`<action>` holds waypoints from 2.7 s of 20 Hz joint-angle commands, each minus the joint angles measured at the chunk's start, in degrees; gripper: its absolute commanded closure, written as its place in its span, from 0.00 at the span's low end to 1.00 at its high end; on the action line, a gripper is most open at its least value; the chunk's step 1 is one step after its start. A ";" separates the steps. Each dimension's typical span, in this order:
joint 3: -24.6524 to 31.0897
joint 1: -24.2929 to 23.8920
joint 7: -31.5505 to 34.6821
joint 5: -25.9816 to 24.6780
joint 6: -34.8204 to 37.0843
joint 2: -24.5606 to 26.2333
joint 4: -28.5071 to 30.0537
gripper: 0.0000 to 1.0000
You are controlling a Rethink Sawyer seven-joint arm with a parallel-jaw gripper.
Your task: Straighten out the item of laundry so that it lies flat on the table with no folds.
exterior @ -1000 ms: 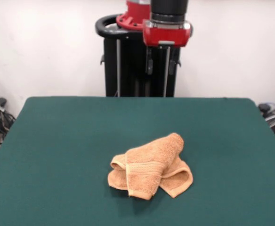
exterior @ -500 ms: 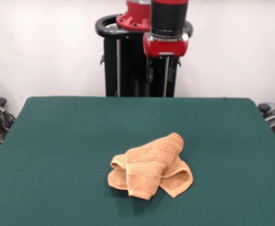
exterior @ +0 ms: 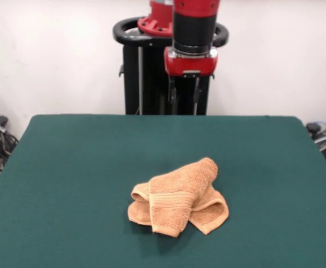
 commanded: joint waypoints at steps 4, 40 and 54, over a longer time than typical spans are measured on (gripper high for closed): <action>5.88 -1.76 -1.57 -2.24 6.08 4.03 -7.00 0.00; 6.94 -2.18 0.05 -5.70 4.24 10.54 -12.96 0.00; 6.49 -0.47 -1.17 -6.05 7.10 16.74 -21.66 0.00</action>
